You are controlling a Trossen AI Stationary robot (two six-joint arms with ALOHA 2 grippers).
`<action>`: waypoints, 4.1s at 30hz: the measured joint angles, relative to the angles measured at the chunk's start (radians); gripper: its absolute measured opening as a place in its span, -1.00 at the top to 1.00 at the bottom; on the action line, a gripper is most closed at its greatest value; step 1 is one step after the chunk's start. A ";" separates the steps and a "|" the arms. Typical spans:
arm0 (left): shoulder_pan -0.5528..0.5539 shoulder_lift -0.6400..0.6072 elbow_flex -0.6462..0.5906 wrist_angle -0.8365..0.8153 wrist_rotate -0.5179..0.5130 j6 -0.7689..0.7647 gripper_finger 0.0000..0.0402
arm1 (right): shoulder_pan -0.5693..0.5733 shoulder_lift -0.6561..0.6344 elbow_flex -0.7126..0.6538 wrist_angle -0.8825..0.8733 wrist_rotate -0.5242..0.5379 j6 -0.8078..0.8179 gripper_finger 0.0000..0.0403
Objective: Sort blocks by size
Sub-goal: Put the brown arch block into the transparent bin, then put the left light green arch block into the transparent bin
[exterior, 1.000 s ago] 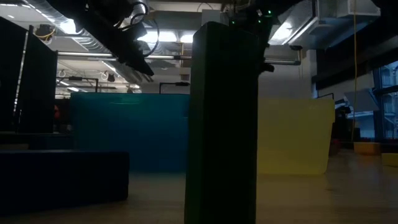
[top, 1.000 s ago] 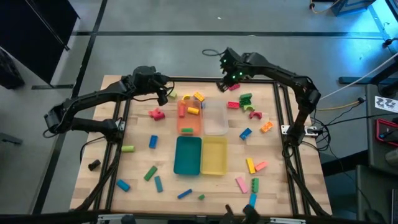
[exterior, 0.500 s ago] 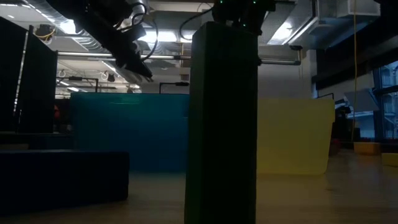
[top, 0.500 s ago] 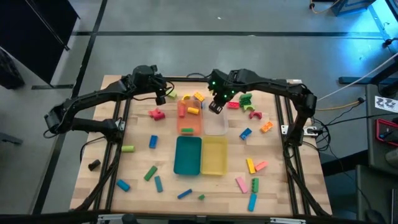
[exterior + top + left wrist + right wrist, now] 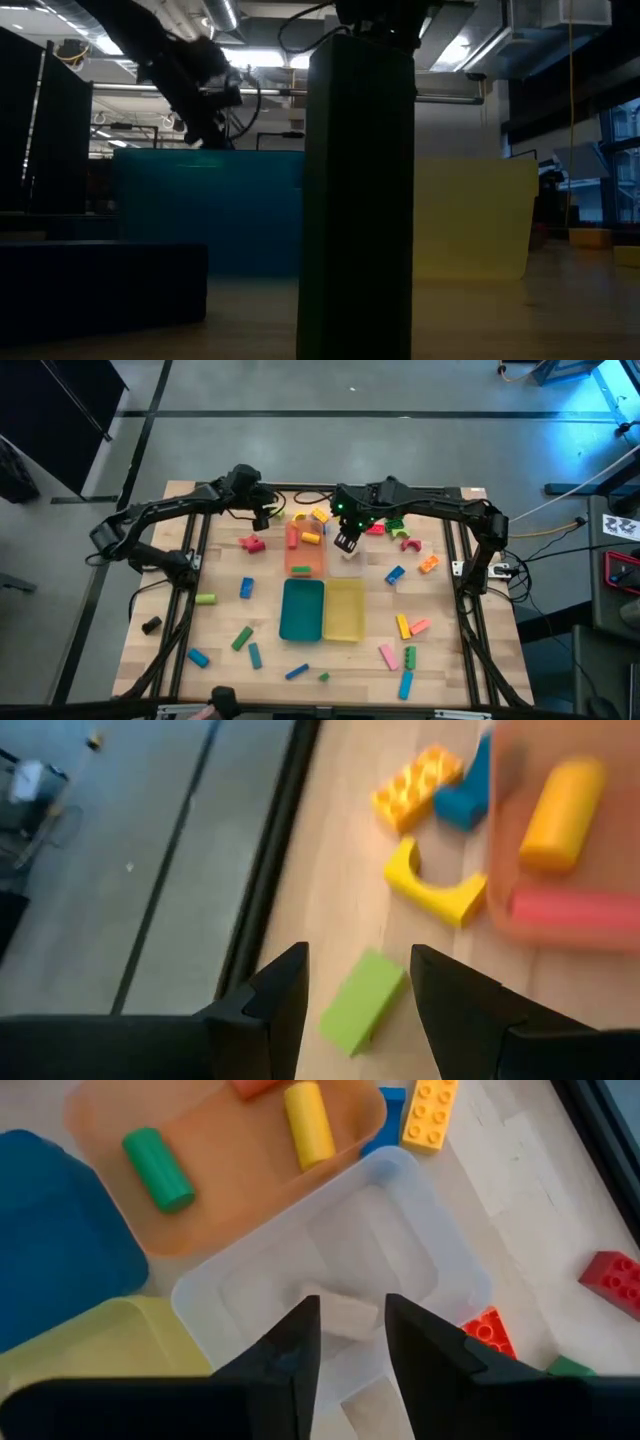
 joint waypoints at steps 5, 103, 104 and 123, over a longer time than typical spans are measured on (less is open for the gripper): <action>0.034 0.091 0.000 0.000 0.000 0.082 0.19 | -0.003 0.000 0.000 -0.062 0.001 -0.001 0.45; 0.017 0.281 0.326 -0.128 0.147 -0.119 0.58 | -0.030 -0.219 -0.180 -0.300 0.212 -0.123 0.45; 0.004 0.281 0.339 -0.123 0.198 -0.157 0.58 | -0.037 -0.244 -0.219 -0.284 0.218 -0.107 0.45; -0.482 0.384 0.346 0.284 0.348 -0.397 0.56 | -0.049 -0.358 -0.635 -0.029 0.209 -0.037 0.45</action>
